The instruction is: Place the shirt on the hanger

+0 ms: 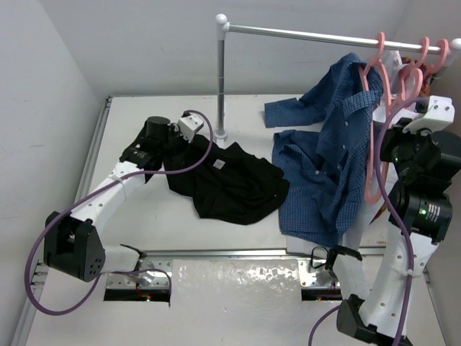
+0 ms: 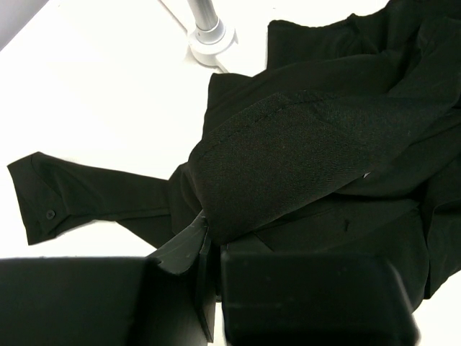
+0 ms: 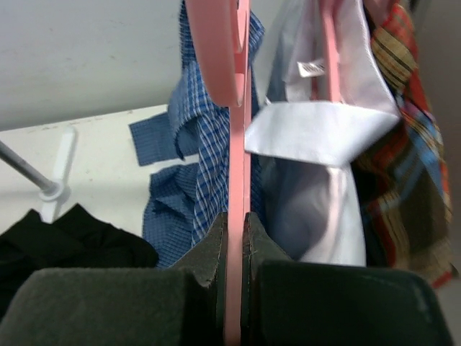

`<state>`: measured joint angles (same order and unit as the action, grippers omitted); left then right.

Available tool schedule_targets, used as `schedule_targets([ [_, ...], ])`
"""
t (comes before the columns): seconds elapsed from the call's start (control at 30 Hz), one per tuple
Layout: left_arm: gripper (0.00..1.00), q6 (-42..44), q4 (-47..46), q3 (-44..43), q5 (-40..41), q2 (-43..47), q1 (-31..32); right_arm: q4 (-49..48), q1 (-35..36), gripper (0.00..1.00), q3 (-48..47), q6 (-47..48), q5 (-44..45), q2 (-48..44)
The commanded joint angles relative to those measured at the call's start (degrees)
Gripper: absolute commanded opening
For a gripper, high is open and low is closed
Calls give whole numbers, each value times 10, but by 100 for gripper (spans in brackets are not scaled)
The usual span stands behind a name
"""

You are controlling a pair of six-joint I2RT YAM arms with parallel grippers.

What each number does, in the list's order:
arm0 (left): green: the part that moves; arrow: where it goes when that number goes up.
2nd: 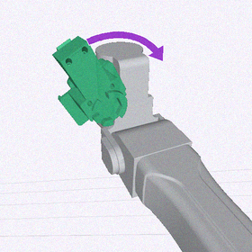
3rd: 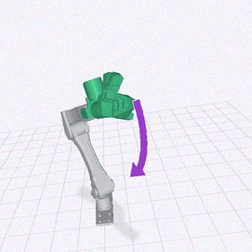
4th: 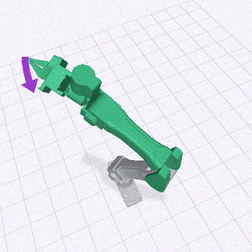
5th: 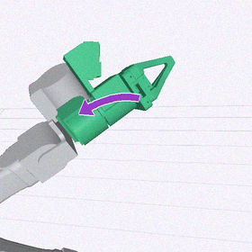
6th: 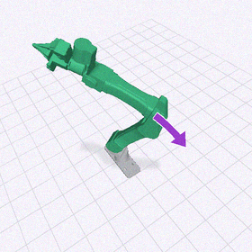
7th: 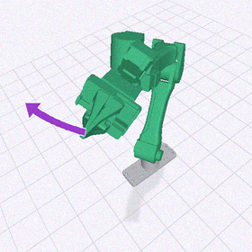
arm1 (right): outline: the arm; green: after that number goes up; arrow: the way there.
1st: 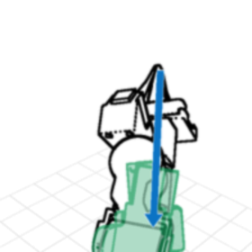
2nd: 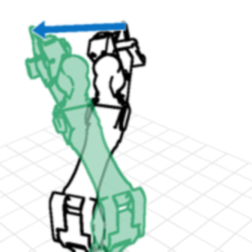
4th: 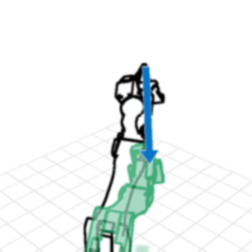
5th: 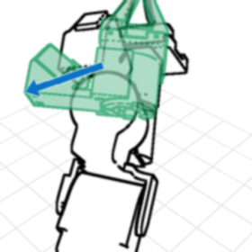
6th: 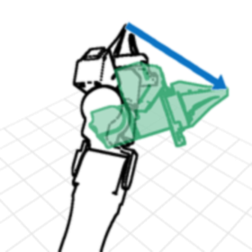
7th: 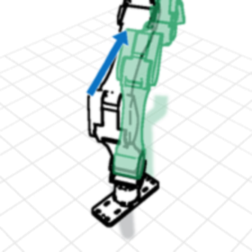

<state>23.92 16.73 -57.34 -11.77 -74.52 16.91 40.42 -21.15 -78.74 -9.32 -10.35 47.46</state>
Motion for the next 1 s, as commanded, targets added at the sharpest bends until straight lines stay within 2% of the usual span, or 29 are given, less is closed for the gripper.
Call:
schedule_targets([
  [0.0,0,2,-12,-26,-1,13,4,21,2,0,-11,25,54,-24],
  [0.2,0,-1,-13,-24,5,13,4,26,1,0,-40,40,115,-66],
  [0.4,0,-5,-16,-22,7,12,4,11,1,0,-80,31,106,-93],
  [0.57,0,-4,-16,-23,9,12,4,5,1,0,-104,25,57,-103],
  [0.7,0,-7,-19,-22,10,11,4,-38,1,0,-98,11,-58,-98],
  [0.73,0,-10,-21,-22,11,10,4,-53,1,0,-93,4,-132,-96],
  [0.77,0,-12,-21,-22,17,7,4,-72,1,0,-81,-8,-168,-94],
  [0.83,0,-16,-21,-24,24,0,3,-133,1,0,-64,-63,-230,-89],
  [0.97,0,-24,-22,-28,36,-13,0,-249,0,0,7,-157,-293,-89],
])
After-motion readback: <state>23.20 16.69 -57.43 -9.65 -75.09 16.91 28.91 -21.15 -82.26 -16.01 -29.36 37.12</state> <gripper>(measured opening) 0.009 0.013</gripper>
